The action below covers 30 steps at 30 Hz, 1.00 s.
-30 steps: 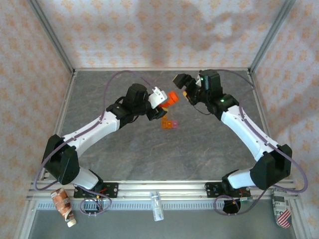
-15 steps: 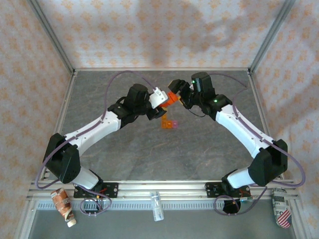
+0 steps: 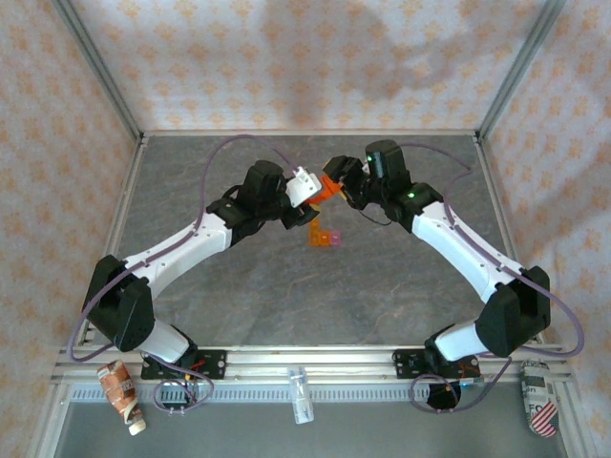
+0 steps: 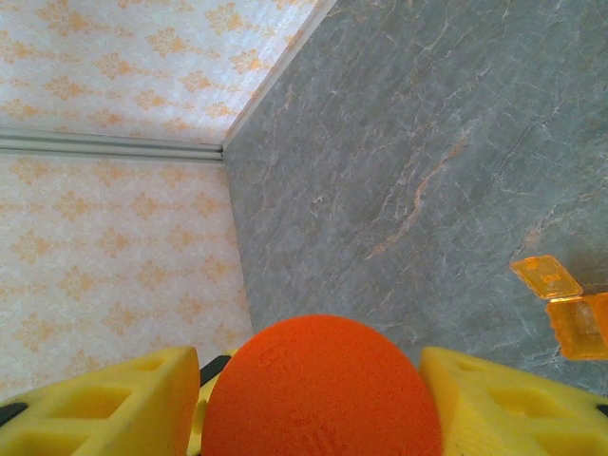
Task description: Sort the pills into containers
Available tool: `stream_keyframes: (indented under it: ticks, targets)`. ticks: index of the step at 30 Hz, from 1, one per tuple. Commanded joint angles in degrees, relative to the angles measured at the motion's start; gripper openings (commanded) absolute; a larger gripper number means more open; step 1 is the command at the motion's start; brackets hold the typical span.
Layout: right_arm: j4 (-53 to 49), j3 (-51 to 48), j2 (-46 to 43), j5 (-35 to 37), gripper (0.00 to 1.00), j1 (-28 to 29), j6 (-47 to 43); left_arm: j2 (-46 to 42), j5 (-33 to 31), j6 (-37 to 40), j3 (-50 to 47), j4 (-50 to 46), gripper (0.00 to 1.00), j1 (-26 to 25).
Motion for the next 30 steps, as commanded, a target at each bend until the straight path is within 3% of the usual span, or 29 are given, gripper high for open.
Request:
stream_keyframes:
  ticks: [1,7,14,19,24,27,30]
  targets:
    - [2.5,-0.8,-0.1,-0.2,0.62,0.4,0.4,0.8,-0.2,-0.3,1.0,3.2,0.0,-0.6]
    - [2.6,-0.8,0.1,-0.4,0.58,0.4,0.4,1.1,-0.1,-0.3,1.3,3.2,0.0,-0.7]
    - [3.1,-1.0,-0.2,0.4,0.37,0.5,-2.0,0.7,0.8,-0.9,1.3,2.8,0.0,-0.7]
    - [8.9,-3.2,-2.1,-0.5,0.34,-1.9,-10.2,-0.1,7.2,-2.1,3.2,-1.6,0.0,0.2]
    - [20.8,-7.5,-4.1,-12.1,0.35,-7.2,-22.1,-1.7,17.7,-7.8,3.3,-2.1,0.0,2.7]
    - [28.2,-9.9,-4.5,-21.0,0.35,-9.8,-24.2,-2.4,23.6,-11.7,2.9,-1.0,0.0,4.3]
    - [28.3,-8.7,-3.9,-25.7,0.35,-10.3,-25.5,-2.9,27.6,-14.6,2.1,0.5,0.0,5.4]
